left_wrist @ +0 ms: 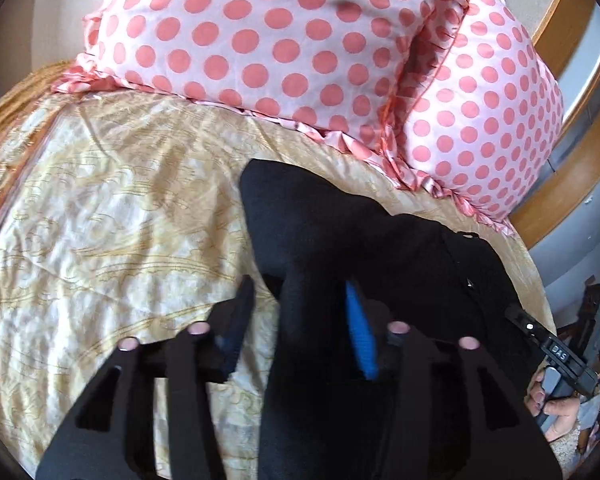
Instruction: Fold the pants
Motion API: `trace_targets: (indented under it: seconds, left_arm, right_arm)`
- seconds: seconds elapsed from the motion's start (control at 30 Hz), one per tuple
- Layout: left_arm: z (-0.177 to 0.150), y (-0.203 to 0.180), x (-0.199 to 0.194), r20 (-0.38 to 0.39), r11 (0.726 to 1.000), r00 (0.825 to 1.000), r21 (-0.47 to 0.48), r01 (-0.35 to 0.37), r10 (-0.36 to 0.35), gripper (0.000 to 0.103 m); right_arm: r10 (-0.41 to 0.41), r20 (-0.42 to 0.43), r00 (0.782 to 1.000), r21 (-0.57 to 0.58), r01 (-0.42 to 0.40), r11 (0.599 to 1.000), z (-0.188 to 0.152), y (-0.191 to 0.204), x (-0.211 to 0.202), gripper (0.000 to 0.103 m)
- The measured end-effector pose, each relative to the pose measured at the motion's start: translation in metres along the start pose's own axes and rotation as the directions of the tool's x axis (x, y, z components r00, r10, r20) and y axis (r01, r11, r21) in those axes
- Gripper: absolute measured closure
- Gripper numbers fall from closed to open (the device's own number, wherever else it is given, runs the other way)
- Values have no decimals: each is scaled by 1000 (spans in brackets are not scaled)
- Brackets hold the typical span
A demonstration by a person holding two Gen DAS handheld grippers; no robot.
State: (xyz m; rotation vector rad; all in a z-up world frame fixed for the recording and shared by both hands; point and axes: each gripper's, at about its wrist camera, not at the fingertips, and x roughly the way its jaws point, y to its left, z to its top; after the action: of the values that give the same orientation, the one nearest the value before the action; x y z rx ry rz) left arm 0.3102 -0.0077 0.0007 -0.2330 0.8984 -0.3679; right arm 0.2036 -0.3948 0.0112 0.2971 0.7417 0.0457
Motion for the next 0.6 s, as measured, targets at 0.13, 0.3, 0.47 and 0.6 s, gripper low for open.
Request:
trace_targets:
  seconds: [0.13,0.3,0.47,0.6]
  left_arm:
    - [-6,-6,-39,130,991,984,33,-130,125,25]
    - [-51,-58,-75,107,986,994,166,3,-21,12]
    - [-88,-93,-45,-4,970,999,240,36,-36,6]
    - [-99,-92,-23,-14,967,1000,256,-6,10,3]
  right_arm:
    - [-34,139,990,-29,38,999,-6,5,-47,44]
    - [56,122,991,-194,-31,981,-43,50,-68,44]
    - [16,29,999,-217,-10,976,-65,68,-44,24]
    - [25,2,1000,-153,-24,988,-71,59,-37,23]
